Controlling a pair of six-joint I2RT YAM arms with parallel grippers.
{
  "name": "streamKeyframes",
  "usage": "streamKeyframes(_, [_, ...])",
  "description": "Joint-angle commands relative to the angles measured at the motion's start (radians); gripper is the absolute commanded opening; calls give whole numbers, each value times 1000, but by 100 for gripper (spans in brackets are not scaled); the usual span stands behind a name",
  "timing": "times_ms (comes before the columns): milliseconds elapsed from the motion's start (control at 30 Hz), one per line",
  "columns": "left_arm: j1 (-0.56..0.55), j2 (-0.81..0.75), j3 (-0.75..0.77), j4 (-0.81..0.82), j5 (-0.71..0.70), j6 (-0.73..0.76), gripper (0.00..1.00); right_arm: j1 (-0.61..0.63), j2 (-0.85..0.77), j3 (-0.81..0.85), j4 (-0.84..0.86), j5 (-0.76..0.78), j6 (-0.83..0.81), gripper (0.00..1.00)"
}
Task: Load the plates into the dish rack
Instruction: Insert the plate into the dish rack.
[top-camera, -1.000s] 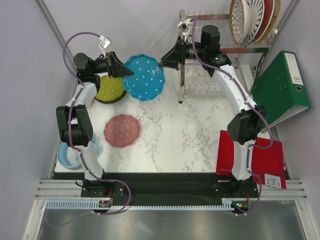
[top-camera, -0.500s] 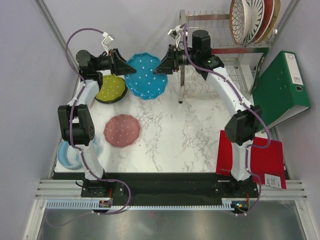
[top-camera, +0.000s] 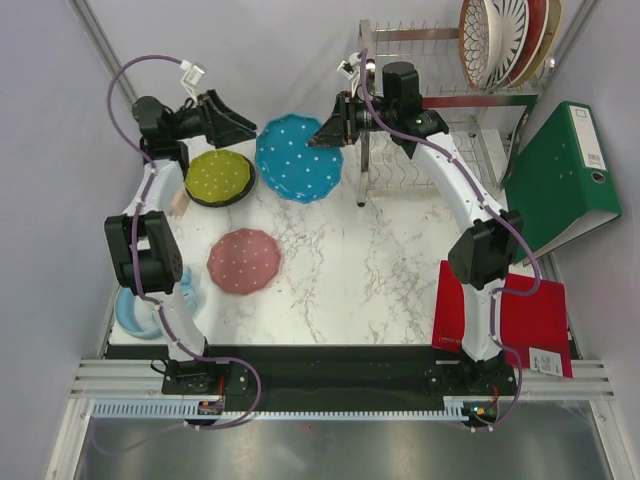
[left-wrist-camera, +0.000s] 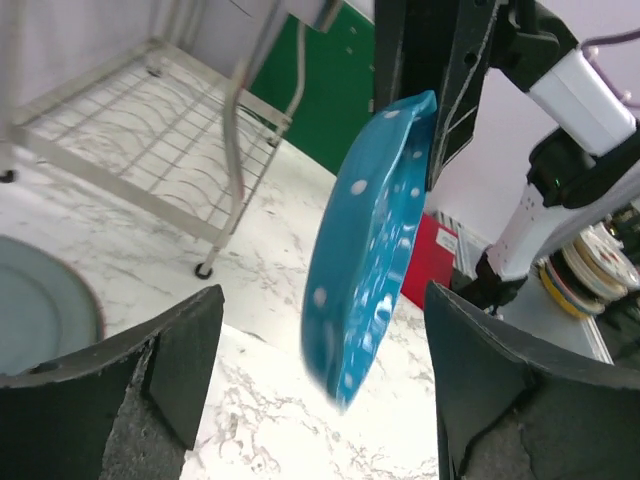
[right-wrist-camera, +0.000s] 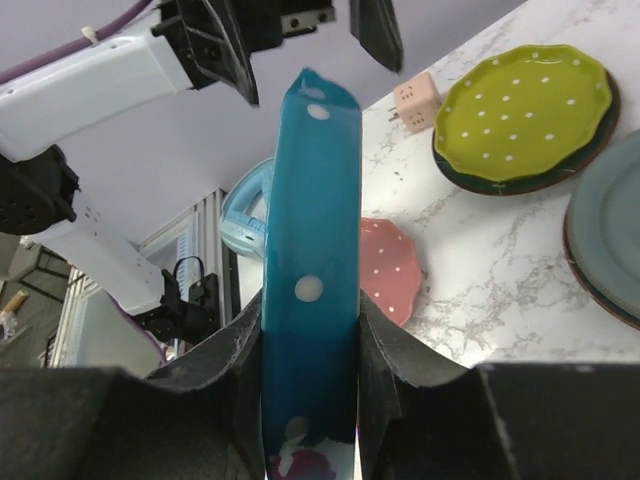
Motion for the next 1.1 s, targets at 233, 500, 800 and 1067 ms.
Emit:
streamKeyframes(233, [242,-181,-89,-286,9,252,100,-47,-89,326,-1,173,-157,0])
streamKeyframes(500, [119,-175,-109,-303,-32,333,100,-38,-105,314,37,222,-206,0])
streamKeyframes(800, [55,-152,-100,-481,-43,464,100,-36,-103,392,370,436,-160,0])
streamKeyframes(1067, [18,-141,-127,-514,-43,505,100,-35,-134,393,553,651,-248,0])
